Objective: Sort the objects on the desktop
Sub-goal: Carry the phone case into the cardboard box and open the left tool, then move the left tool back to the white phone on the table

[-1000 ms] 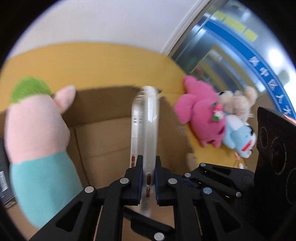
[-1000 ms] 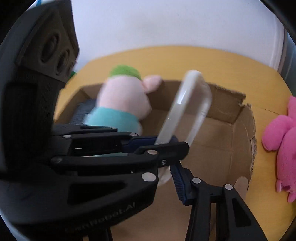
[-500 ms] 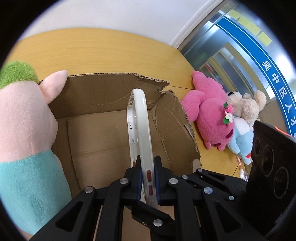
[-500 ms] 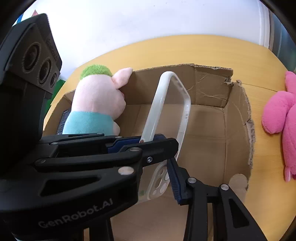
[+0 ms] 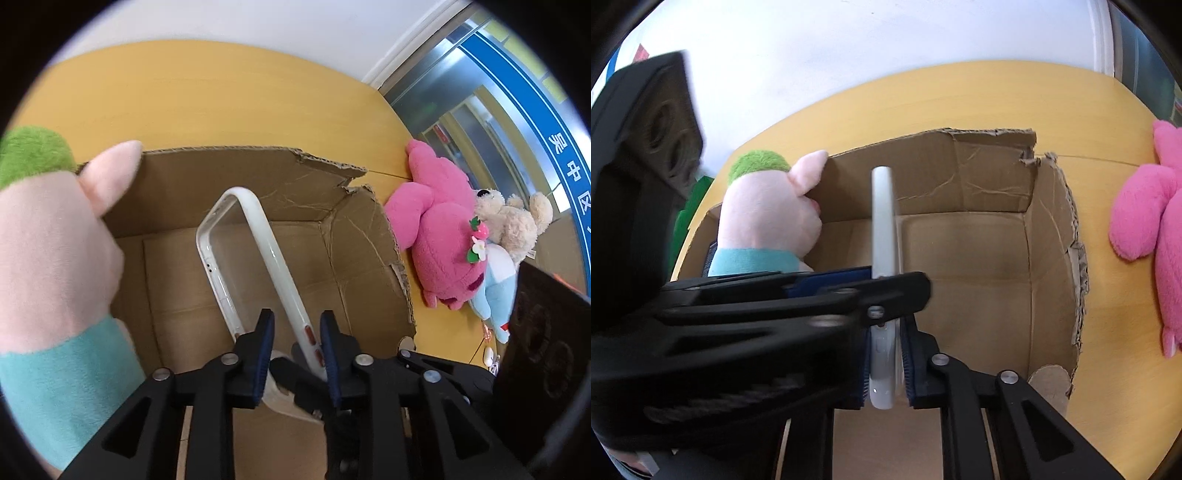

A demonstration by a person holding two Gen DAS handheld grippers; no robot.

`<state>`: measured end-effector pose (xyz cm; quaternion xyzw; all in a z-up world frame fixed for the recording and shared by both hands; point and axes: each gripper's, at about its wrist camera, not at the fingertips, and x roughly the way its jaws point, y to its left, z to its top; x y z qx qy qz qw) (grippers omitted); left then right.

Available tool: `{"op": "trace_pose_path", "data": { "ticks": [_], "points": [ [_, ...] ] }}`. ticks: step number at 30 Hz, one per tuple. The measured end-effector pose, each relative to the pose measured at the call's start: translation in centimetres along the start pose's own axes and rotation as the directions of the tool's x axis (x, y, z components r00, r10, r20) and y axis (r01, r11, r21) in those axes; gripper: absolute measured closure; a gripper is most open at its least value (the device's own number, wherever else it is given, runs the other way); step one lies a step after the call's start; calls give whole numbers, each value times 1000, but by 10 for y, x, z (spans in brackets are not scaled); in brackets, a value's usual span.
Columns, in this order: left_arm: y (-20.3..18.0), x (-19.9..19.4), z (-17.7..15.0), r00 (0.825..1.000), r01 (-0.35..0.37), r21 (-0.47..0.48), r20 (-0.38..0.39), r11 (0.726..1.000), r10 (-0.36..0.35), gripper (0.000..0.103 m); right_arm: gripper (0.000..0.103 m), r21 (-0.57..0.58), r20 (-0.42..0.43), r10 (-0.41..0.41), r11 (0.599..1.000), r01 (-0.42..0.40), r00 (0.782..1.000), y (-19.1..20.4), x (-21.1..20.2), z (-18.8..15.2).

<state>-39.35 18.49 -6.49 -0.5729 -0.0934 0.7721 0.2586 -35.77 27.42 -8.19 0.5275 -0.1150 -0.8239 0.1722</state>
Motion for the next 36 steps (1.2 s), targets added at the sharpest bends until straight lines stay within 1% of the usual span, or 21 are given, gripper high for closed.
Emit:
{"op": "trace_pose_path", "data": {
  "ticks": [2, 3, 6, 9, 11, 14, 17, 18, 20, 22, 23, 25, 27, 28, 29, 30, 32, 33, 34, 35, 36],
  "points": [
    [1, -9, -1, 999, -30, 10, 20, 1000, 30, 64, 90, 0, -1, 1, 1000, -1, 1000, 1, 3, 1],
    [3, -16, -2, 999, -38, 16, 30, 999, 38, 63, 90, 0, -1, 0, 1000, 0, 1000, 3, 5, 1],
    [8, -32, -5, 997, -62, 32, 49, 998, 60, 62, 91, 12, 2, -35, 999, 35, 999, 2, 10, 0],
    [10, -44, -8, 996, -65, 44, 61, 997, 62, 62, 89, 78, -19, -48, 996, 49, 999, -10, 19, -1],
    [11, -48, -10, 995, -71, 52, 68, 996, 67, 62, 86, 79, -24, -66, 995, 68, 998, -11, 20, -5],
    [12, -49, -14, 996, -66, 53, 66, 996, 63, 62, 85, 76, -11, -105, 992, 105, 994, -12, 17, -8],
    [12, -49, -20, 995, -75, 63, 65, 995, 71, 62, 73, 64, -5, -137, 989, 137, 991, -9, 13, -6],
    [12, -51, -22, 995, -74, 67, 68, 995, 70, 62, 66, 58, -1, -150, 987, 149, 989, -7, 11, -5],
    [12, -56, -26, 994, -71, 72, 83, 995, 65, 62, 59, 47, 4, -159, 986, 159, 987, -4, 4, -6],
    [11, -66, -32, 991, -81, 82, 115, 993, 72, 62, 37, 27, 21, -198, 980, 197, 980, 2, -3, -5],
    [11, -72, -35, 988, -91, 88, 129, 992, 79, 62, 34, 20, 35, -208, 978, 208, 977, 5, -7, -4],
    [8, -89, -44, 980, -122, 106, 172, 987, 103, 62, 33, 11, 57, -230, 973, 229, 972, 10, -20, -5],
    [6, -110, -56, 966, -159, 134, 227, 978, 126, 62, 30, -20, 94, -248, 968, 251, 964, 23, -36, -9],
    [4, -123, -64, 955, -183, 144, 260, 973, 141, 57, 25, -30, 108, -255, 965, 260, 961, 24, -47, -15],
    [3, -135, -74, 942, -209, 150, 296, 966, 158, 49, 22, -50, 136, -264, 961, 273, 955, 33, -60, -23],
    [1, -150, -86, 924, -243, 153, 339, 958, 180, 44, 19, -65, 152, -268, 958, 280, 951, 37, -71, -29],
    [-2, -176, -112, 878, -306, 139, 423, 942, 223, 28, 14, -100, 193, -263, 953, 286, 945, 49, -93, -47],
    [-2, -191, -131, 845, -342, 113, 472, 933, 253, 25, 7, -111, 216, -255, 952, 284, 942, 57, -104, -56],
    [-1, -200, -143, 825, -361, 95, 497, 928, 270, 24, 2, -115, 231, -251, 952, 282, 940, 62, -108, -60],
    [-1, -210, -158, 806, -377, 78, 519, 923, 285, 24, 2, -118, 248, -245, 953, 280, 937, 68, -114, -69],
    [-1, -219, -173, 791, -389, 68, 537, 919, 295, 24, 2, -121, 267, -241, 952, 280, 933, 75, -123, -78]
  ]
}}
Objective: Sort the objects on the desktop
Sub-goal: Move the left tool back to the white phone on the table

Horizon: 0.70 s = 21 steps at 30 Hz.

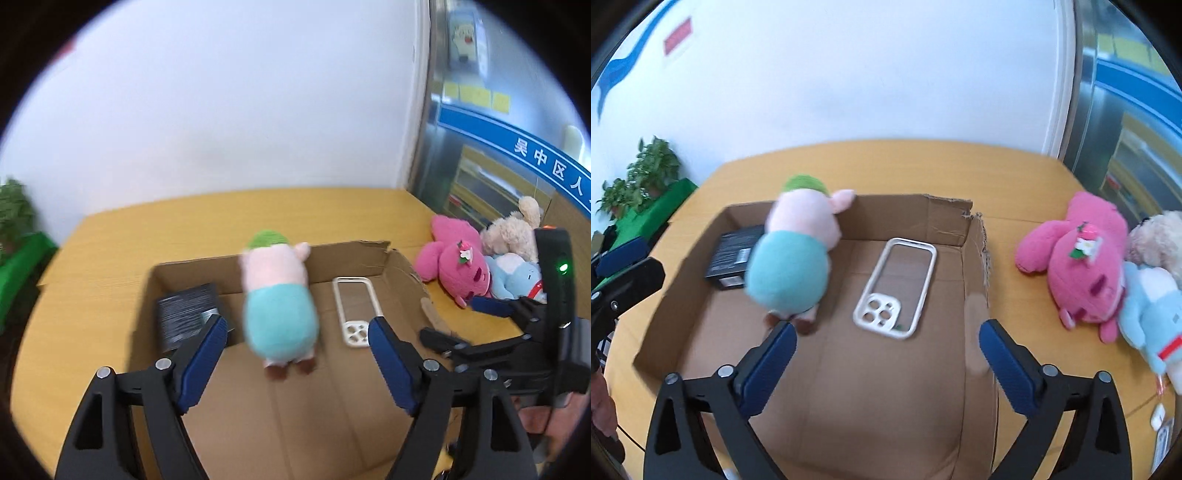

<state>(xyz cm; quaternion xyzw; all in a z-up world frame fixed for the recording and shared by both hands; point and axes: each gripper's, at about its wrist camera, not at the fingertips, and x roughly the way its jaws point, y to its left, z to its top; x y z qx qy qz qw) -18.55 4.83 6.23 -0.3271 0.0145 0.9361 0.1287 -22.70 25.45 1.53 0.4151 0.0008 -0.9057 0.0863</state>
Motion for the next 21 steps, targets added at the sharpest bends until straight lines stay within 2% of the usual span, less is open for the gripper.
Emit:
{"op": "trace_pose_path", "data": {
  "ticks": [5, 10, 14, 17, 21],
  "points": [
    [0, -60, -36, 998, -25, 9, 60, 1000, 25, 24, 1, -31, 73, 14, 999, -12, 997, 26, -59, -32],
    [-6, -98, -69, 997, 12, 35, 70, 999, -14, 24, 0, -86, 97, 15, 996, -7, 995, 51, -95, -73],
    [-2, -108, -105, 999, 44, 31, 27, 999, -45, 24, 0, -137, 57, 75, 988, -66, 996, 68, -104, -113],
    [1, -101, -135, 998, 60, 28, -31, 998, -59, 24, 0, -162, -17, 149, 975, -150, 989, 78, -99, -152],
    [8, -77, -174, 983, 109, 13, -148, 994, -106, 24, 0, -118, -155, 232, 961, -251, 960, 88, -75, -203]
  ]
}}
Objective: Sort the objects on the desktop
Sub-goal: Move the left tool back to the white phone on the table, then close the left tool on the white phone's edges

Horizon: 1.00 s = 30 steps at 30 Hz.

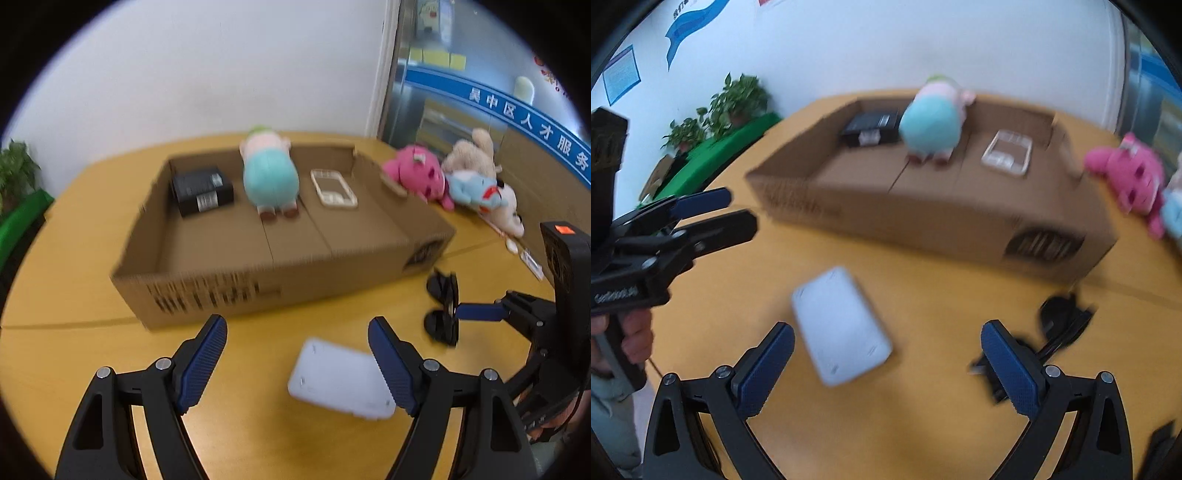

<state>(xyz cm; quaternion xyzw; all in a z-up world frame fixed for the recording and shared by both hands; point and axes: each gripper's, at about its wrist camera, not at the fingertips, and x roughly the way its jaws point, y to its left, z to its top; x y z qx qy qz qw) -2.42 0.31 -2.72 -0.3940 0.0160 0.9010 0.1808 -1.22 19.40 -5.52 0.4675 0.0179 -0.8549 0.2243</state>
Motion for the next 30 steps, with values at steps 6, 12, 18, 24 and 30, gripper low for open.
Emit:
{"op": "trace_pose_path", "data": {
  "ticks": [6, 12, 18, 24, 30],
  "points": [
    [10, 24, -33, 994, 58, -45, -90, 997, -62, 24, 0, -9, -38, 53, 999, -53, 998, 16, 23, -25],
    [19, 31, -50, 986, 90, -85, -136, 992, -101, 24, 1, -138, -47, -2, 990, -5, 999, 31, 47, -16],
    [31, 37, -73, 969, 162, -225, -149, 961, -198, 24, 10, -164, -115, 11, 986, -30, 993, 43, 75, -25],
    [37, 53, -78, 949, 207, -341, -159, 917, -274, 25, 12, -160, -106, 75, 983, -92, 991, 57, 70, -38],
    [30, 68, -68, 937, 235, -374, -159, 897, -311, 51, 32, -179, -80, 39, 982, -53, 996, 59, 69, -40]
  ]
}}
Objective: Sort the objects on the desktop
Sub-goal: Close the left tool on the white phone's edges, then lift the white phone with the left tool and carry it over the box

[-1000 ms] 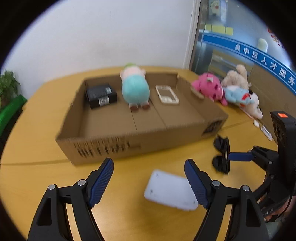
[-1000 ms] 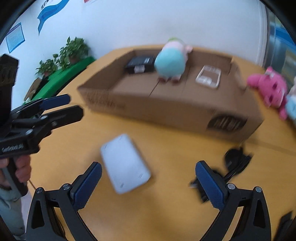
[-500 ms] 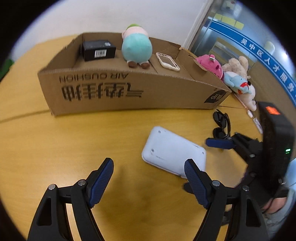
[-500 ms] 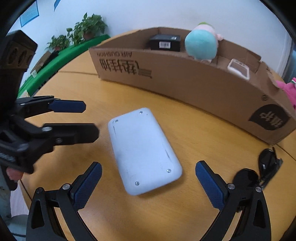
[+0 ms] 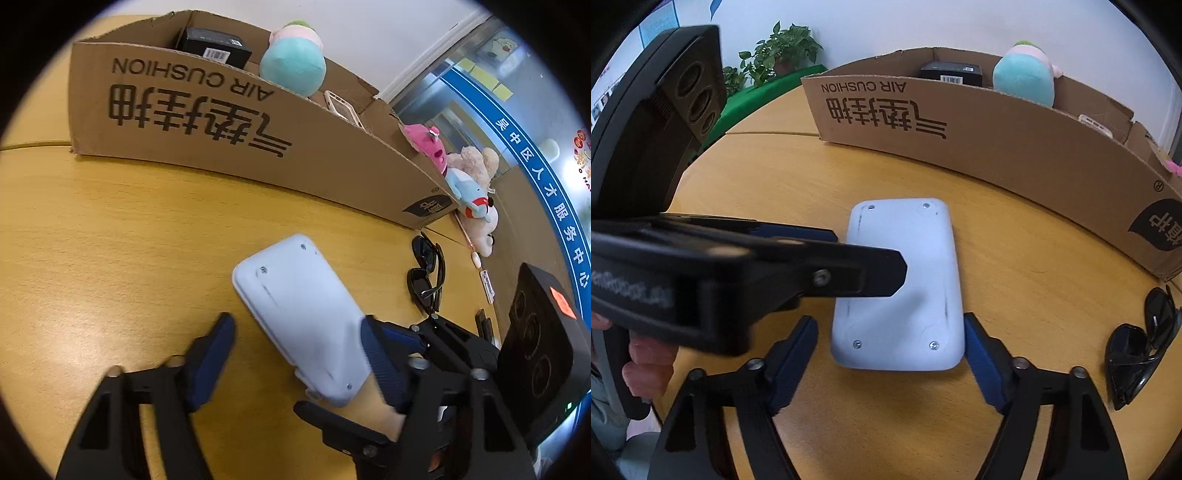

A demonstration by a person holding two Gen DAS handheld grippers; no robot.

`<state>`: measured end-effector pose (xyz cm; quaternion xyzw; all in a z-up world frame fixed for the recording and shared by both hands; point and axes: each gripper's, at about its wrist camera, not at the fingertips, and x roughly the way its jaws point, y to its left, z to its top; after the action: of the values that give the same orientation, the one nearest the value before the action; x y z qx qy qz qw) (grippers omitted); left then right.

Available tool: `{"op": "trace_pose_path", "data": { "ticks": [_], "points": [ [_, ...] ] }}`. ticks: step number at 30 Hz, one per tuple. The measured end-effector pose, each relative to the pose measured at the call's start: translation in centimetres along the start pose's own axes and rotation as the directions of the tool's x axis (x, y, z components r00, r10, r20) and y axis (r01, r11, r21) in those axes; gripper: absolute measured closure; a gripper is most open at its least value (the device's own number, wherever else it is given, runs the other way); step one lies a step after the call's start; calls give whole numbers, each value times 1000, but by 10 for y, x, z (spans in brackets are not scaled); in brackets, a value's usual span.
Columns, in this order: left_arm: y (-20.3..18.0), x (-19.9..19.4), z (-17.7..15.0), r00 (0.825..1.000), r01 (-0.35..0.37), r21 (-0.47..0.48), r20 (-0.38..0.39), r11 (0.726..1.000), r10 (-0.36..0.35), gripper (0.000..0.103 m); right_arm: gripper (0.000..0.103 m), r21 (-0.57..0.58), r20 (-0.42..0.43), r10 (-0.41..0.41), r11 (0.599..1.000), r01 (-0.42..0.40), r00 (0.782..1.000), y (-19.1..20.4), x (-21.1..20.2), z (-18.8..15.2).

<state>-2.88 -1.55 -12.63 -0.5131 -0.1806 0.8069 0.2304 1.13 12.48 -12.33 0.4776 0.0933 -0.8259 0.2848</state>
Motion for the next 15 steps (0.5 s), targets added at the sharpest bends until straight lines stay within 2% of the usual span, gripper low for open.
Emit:
{"op": "trace_pose_path", "data": {
  "ticks": [1, 2, 10, 12, 15],
  "points": [
    [-1, 2, 0, 1000, -10, 3, -2, 1000, 10, 58, 35, 0, 4, -11, 1000, 11, 1000, 0, -1, 0],
    [-3, 3, 1, 1000, -23, 9, 2, 1000, 23, 60, 35, -1, 7, -14, 1000, 14, 1000, -1, 0, 0],
    [-5, -2, 2, 997, -67, 12, 37, 998, 67, 64, 37, 5, 21, -3, 1000, 3, 1000, 2, -1, 2],
    [-8, -8, 4, 996, -70, 17, 54, 997, 68, 68, 37, 37, 42, 7, 999, -9, 999, 1, -4, 1],
    [-14, -19, 7, 994, -71, 33, 86, 997, 68, 68, 37, 37, 78, -10, 999, 7, 997, 4, -15, 5]
  ]
}}
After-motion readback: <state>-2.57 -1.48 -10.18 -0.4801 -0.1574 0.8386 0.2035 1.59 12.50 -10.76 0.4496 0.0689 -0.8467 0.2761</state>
